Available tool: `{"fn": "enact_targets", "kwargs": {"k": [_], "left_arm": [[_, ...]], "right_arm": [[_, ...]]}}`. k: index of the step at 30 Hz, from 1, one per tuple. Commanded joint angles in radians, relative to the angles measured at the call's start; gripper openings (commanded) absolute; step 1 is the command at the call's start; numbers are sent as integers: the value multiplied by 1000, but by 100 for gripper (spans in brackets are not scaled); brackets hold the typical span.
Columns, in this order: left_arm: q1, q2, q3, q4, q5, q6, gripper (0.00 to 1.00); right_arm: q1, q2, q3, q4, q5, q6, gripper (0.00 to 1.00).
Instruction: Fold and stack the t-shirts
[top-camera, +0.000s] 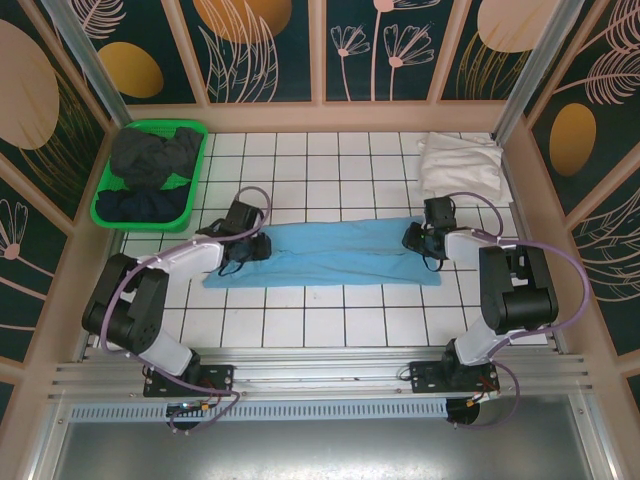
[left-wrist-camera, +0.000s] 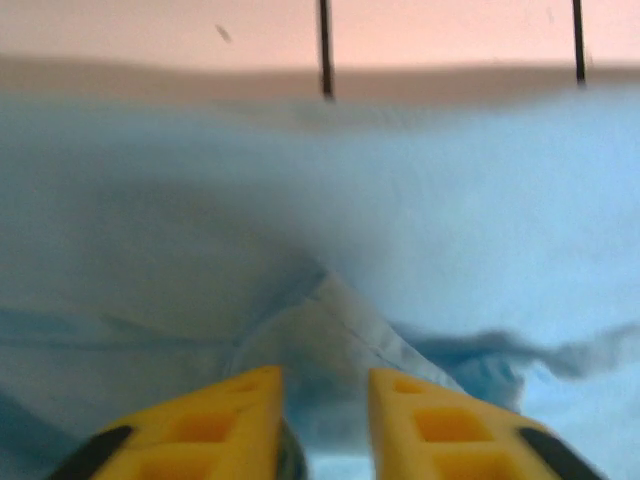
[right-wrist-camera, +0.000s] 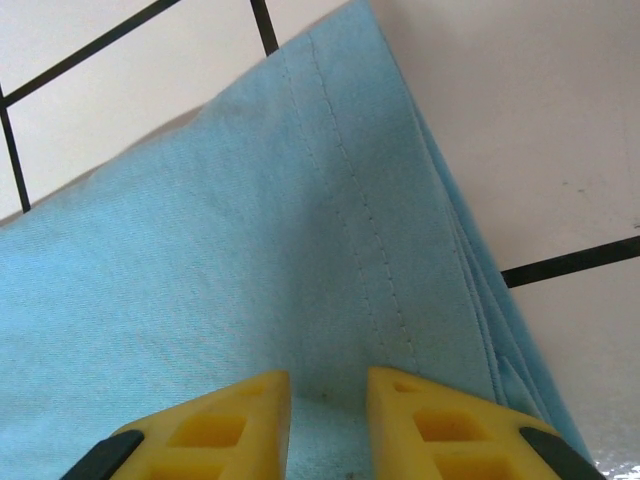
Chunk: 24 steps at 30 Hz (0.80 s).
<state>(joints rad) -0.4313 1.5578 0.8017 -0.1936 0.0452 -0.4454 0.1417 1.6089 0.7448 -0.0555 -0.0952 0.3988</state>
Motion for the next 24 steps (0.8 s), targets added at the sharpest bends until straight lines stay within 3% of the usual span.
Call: {"fn": "enact_targets", "kwargs": {"k": [1,6,10,13,15,19,22,24], "left_arm": [[-22,-82,-66,0,69,3,17],[-36,-173,-134,-49,102,-6,5],[-38,-261,-194,-66,136,-28,3],[-46,-317,-222,-49,192,-48,20],[-47,-341,-229,-26,244,-50,38],[-47,-382,-220,20,275,-47,42],[-46,-371,-190,54,177,-73,51],[-46,-315,-137,34,76,-78,48]], "right_arm": [[-7,-25,-14,-14,15,-8,27],[-8,-35,-12,-26,20,-12,27],[-8,-56,-16,-34,28,-14,27],[-10,-67,-12,-46,35,-17,27],[-10,-70,-7,-50,40,-18,27],[-10,-72,-1,-52,32,-19,27],[-10,-75,-2,-45,19,-16,27],[-8,-79,-2,-39,10,-14,27]]}}
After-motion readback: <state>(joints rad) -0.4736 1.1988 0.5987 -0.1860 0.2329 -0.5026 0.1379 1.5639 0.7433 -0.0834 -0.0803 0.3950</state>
